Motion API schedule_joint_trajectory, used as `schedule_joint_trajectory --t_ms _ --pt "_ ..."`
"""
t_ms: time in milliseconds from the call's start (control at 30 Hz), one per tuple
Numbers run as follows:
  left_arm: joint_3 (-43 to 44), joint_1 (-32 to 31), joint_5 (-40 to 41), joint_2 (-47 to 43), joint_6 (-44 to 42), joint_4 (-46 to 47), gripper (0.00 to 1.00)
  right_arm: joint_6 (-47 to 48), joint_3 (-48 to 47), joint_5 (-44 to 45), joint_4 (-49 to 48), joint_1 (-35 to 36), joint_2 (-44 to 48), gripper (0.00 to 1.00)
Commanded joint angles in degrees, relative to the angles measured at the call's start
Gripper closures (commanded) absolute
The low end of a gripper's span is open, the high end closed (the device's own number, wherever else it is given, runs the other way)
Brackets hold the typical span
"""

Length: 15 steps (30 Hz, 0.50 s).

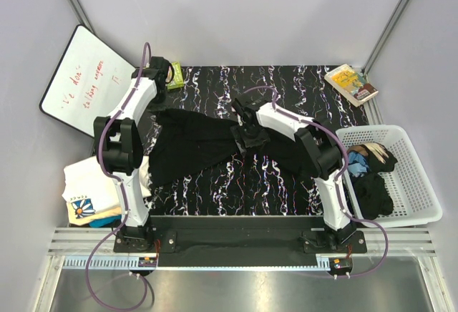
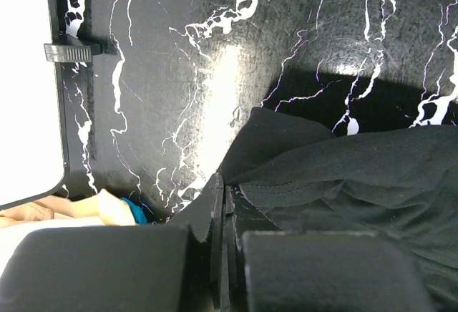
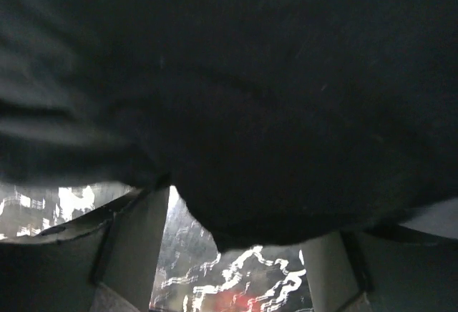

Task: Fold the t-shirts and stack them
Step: Flatten out the tshirt

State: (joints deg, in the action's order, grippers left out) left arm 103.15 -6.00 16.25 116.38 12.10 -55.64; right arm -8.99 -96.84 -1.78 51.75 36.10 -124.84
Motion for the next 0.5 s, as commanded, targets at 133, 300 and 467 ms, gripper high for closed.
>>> schedule_joint_trajectory --t_ms 133,300,467 --pt "0.8 0.4 -1.0 -2.6 0.2 1.1 1.0 -1.9 -2.6 13.5 -3.7 1.9 -1.7 1.0" --pt "-0.9 0.5 0.0 -5.0 0.2 1.1 1.0 -2.4 1.3 17.3 -2.9 1.8 8.6 1.0" --pt "-1.9 0.6 1.6 -9.6 0.4 1.1 1.0 -1.7 2.9 25.0 -1.2 1.9 20.8 1.0"
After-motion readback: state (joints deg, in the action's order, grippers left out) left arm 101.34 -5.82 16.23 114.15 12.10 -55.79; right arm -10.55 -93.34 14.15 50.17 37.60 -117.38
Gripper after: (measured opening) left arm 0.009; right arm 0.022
